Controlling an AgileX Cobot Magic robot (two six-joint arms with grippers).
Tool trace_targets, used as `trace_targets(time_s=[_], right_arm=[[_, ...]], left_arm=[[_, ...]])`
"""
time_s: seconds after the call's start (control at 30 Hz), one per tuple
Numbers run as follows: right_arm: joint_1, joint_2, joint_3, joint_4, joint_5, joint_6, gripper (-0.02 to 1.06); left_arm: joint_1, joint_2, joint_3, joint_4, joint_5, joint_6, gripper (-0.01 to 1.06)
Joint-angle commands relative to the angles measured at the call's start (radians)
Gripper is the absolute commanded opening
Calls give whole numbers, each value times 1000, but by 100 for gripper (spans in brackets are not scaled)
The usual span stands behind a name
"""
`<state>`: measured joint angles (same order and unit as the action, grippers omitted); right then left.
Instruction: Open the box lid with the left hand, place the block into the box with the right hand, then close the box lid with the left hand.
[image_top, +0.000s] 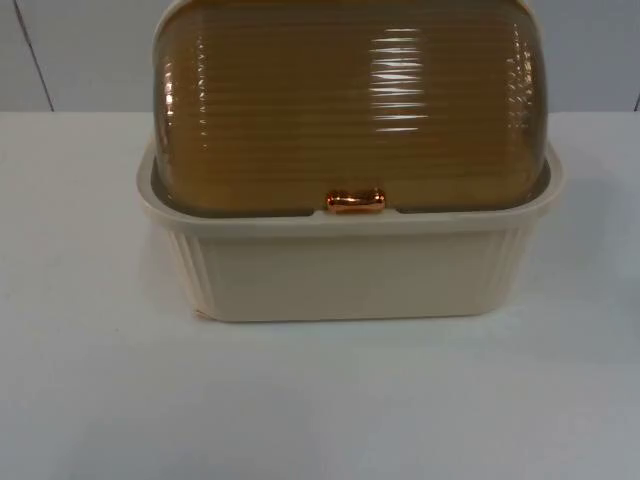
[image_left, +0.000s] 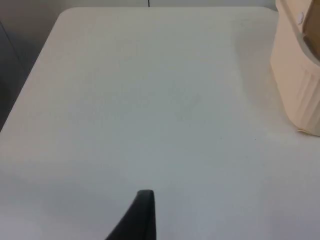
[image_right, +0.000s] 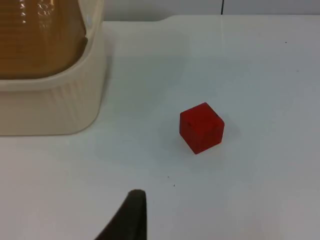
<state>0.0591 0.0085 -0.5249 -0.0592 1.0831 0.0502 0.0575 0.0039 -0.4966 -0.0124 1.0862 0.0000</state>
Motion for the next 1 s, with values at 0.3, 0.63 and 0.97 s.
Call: trace_targets(time_s=[0.3, 0.63, 0.97], right_arm=[[-6, 264, -129, 13, -107, -16, 105], [-6, 600, -156, 13, -225, -16, 105], [-6, 768, -156, 13, -250, -16, 105]], left_arm=[[0, 195, -62, -84, -80, 0, 105], [0, 478, -138, -112, -169, 0, 105], [0, 686, -139, -294, -229, 136, 88]])
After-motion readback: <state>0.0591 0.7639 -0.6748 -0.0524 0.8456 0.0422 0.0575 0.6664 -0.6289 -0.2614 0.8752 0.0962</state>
